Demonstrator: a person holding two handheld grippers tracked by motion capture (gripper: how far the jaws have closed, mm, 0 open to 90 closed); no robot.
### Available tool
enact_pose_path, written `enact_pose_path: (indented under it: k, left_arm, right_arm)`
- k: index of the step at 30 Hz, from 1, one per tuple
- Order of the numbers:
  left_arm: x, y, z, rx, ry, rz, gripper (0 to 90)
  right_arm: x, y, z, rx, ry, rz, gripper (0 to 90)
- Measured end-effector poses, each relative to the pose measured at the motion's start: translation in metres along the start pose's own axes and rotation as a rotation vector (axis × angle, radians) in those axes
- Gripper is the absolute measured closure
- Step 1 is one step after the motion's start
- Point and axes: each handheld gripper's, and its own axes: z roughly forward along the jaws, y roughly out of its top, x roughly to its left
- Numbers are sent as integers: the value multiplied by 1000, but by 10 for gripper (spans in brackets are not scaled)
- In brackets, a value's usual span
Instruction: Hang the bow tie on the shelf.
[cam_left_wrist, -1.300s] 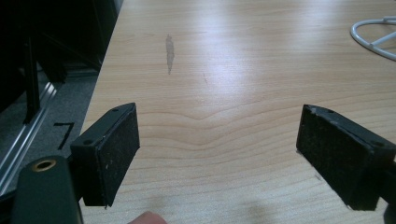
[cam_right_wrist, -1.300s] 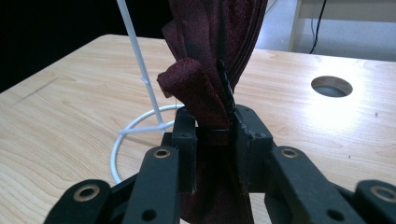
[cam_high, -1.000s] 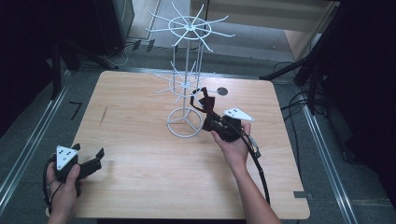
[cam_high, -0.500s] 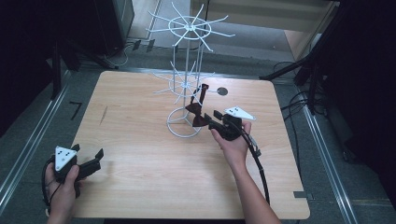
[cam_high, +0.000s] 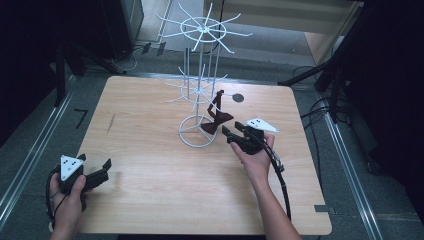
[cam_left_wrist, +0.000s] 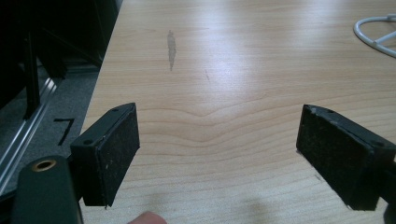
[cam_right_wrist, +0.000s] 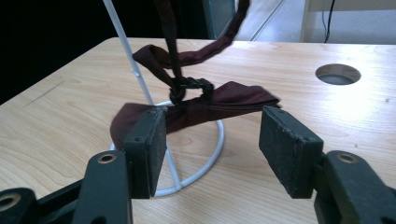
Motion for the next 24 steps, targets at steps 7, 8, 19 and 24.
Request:
enact_pose_path:
  k: [7, 8, 19, 24]
  left_arm:
    - [1, 0, 0, -2, -5, -14, 143]
    - [1, 0, 1, -5, -5, -11, 143]
    - [1, 0, 0, -8, -5, -11, 142]
    - [1, 0, 0, -5, -8, -13, 143]
  right_arm:
    - [-4, -4, -10, 5, -19, -9, 401]
    - [-5, -5, -12, 5, -24, -9, 399]
    - [-24, -14, -41, -12, -73, 10, 390]
    - [-31, -17, -51, -15, -92, 6, 385]
